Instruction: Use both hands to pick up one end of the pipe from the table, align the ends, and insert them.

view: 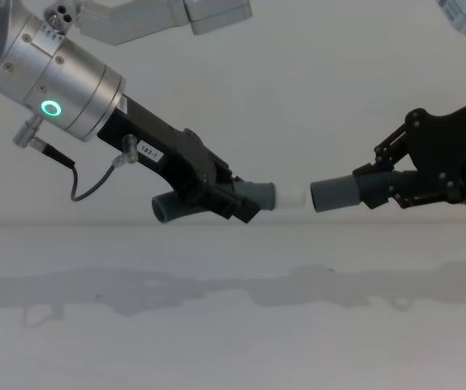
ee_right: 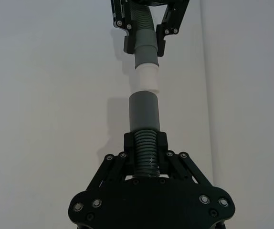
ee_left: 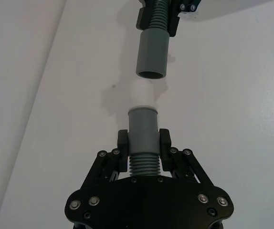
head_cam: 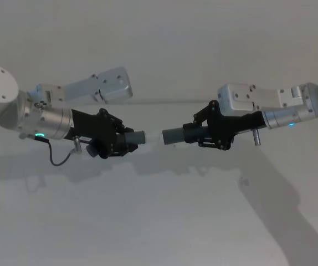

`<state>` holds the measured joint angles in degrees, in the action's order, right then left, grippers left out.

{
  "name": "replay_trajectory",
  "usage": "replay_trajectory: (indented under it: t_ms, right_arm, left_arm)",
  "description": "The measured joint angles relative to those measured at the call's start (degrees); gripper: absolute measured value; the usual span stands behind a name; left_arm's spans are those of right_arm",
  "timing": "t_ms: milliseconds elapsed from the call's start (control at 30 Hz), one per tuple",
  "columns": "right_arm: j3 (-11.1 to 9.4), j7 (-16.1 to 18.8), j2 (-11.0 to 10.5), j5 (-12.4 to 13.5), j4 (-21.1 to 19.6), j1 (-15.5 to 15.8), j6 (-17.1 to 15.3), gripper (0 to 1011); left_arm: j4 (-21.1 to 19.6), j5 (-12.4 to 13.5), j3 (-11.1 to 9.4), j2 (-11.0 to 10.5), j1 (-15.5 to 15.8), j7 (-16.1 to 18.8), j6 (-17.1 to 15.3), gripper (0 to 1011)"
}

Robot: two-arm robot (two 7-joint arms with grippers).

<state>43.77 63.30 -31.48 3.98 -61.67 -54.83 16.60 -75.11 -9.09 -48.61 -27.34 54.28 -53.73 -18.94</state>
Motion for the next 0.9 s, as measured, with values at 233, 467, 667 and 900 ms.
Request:
replay_trajectory:
  t_ms: [233,467,667,900]
  right_arm:
    - [0.4,0.3,0.3,0.3,0.4,-0.4,0.2,241]
    - [0.8,0.4,0.8,0.5,1.1,-0.9,0.4,240]
    - [1.2,0.4,1.4,0.5,2.1,-1.4,0.8,241]
    - [1.8,0.6,2.5,0.7,3.8,-2.3,1.5,241]
  left_arm:
    - [0.0,0.0,0.0,0.0,0.0,0.0,0.0,343]
    - [0.0,0.0,0.0,0.0,0.0,0.0,0.0,344]
    - [0.0,0.0,0.0,0.0,0.0,0.0,0.0,343]
    - [0.0,0.0,0.0,-0.1,0.0,0.0,0.0,344]
